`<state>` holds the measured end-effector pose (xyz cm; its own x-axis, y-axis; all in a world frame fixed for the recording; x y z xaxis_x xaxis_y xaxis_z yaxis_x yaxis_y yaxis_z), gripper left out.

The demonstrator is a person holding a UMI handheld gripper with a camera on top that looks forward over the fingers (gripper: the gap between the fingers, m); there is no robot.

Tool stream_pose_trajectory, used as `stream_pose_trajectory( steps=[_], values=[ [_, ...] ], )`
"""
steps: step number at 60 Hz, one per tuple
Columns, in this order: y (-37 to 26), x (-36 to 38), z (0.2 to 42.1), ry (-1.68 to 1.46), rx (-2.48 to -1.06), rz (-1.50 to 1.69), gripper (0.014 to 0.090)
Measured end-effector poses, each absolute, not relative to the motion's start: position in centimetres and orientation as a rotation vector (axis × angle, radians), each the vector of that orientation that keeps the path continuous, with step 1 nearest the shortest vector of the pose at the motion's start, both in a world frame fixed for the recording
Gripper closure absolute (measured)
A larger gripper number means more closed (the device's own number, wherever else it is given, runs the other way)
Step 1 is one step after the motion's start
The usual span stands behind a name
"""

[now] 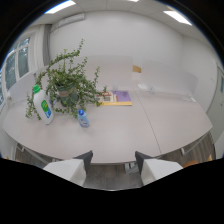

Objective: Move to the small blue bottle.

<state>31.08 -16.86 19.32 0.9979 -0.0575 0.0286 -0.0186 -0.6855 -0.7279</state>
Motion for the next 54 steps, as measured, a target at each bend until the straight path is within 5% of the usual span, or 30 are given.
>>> stream_pose_trajectory(
  steps=[16, 54],
  values=[
    [-16.4, 30.1, 18.3, 0.041, -2.329, -0.047, 0.0205],
    [-12.7, 14.3, 10.5, -0.052, -2.369, 0.063, 0.0206]
  ],
)
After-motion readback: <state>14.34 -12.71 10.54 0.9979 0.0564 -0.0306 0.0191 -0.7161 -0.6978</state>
